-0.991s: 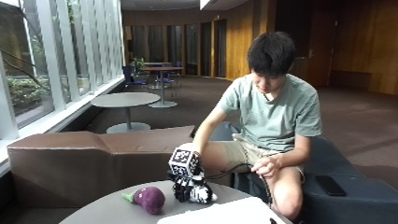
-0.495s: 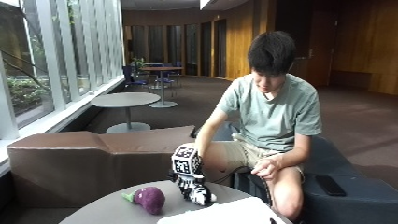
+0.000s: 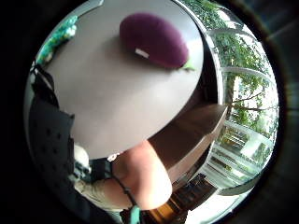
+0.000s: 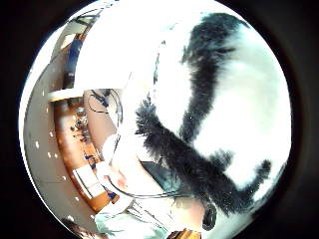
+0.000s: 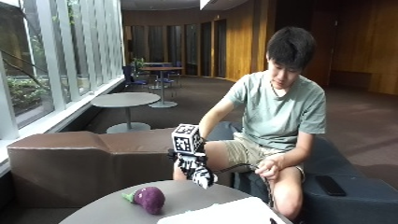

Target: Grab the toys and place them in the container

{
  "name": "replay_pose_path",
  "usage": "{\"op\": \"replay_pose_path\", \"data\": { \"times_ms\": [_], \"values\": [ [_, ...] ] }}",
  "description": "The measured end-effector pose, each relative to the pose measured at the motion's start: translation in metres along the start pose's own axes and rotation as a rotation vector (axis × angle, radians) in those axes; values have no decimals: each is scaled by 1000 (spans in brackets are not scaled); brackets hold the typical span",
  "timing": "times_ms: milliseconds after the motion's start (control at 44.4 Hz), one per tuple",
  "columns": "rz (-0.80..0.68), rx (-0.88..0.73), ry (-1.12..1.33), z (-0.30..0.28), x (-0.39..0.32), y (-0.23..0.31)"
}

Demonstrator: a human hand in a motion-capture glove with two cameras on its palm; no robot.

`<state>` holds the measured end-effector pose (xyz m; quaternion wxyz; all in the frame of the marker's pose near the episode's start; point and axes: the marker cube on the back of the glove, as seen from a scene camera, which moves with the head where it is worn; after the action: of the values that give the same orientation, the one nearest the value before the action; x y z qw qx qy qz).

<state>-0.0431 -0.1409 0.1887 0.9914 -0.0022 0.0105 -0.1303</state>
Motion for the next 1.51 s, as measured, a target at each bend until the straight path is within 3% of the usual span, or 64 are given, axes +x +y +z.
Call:
{"op": "replay_pose_path", "data": {
  "times_ms": [68,203,360,450,608,901,1103,1283,1508],
  "values": [
    [47,-61,32,-28,-8,3],
    [19,-11,76,-70,-19,9],
    [-169,217,116,-135,-52,-19],
    [-53,159,108,-165,-82,-33],
    [-42,159,76,-191,-128,-74],
    [16,169,-18,-167,-205,-161],
    [77,114,65,-130,-220,-197],
    [91,-58,39,-108,-219,-211],
    [44,-24,52,-121,-192,-183]
  ]
}}
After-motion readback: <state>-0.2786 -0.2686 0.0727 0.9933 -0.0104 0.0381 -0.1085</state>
